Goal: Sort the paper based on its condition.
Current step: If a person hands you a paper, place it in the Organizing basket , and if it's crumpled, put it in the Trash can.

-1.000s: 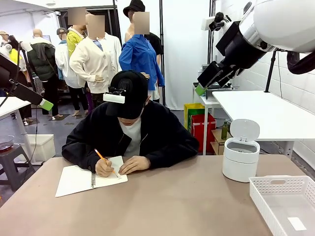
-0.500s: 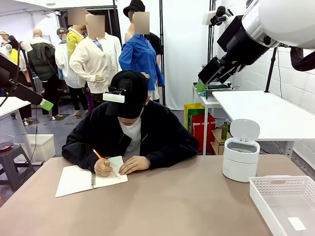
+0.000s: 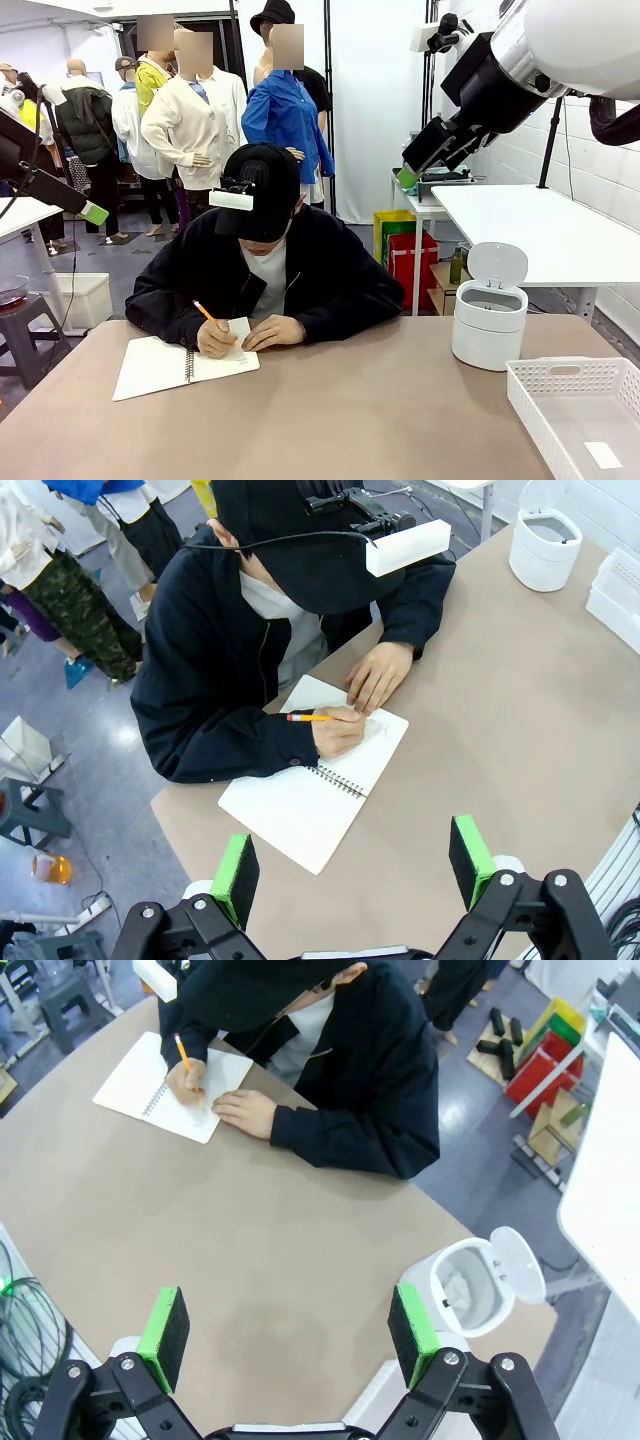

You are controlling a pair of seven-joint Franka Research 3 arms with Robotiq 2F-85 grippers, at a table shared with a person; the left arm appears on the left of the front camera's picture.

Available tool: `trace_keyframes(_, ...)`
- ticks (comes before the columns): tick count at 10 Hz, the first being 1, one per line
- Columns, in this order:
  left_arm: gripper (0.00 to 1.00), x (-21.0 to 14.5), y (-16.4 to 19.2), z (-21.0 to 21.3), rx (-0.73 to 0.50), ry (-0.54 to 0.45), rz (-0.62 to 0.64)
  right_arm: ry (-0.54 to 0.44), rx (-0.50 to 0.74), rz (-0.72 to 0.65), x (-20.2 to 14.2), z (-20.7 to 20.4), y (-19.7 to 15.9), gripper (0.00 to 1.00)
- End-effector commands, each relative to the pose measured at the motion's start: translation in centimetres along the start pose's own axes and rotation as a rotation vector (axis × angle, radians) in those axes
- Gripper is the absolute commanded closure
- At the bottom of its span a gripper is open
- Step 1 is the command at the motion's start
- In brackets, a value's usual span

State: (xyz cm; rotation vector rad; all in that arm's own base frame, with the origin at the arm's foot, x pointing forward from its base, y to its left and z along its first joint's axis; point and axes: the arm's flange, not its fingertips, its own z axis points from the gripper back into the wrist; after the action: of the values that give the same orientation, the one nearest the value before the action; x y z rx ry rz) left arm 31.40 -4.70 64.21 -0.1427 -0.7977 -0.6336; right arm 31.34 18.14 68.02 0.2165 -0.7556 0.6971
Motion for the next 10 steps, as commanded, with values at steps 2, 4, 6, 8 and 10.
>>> trace_keyframes(2,0.00,0.05,0.06,-0.19,-0.005,-0.014,0.004,-0.001,0.001,0.000,0.02,0.01,0.02,0.00)
trace_keyframes(4,0.00,0.05,0.06,-0.19,-0.005,-0.014,0.004,-0.001,0.001,0.000,0.02,0.01,0.02,0.00)
trace_keyframes(6,0.00,0.05,0.06,-0.19,-0.005,-0.014,0.004,-0.001,0.001,0.000,0.02,0.01,0.02,0.00)
trace_keyframes(8,0.00,0.05,0.06,-0.19,-0.005,-0.014,0.004,-0.001,0.001,0.000,0.02,0.01,0.02,0.00)
trace_keyframes(10,0.00,0.05,0.06,-0.19,-0.005,-0.014,0.004,-0.001,0.001,0.000,0.02,0.01,0.02,0.00)
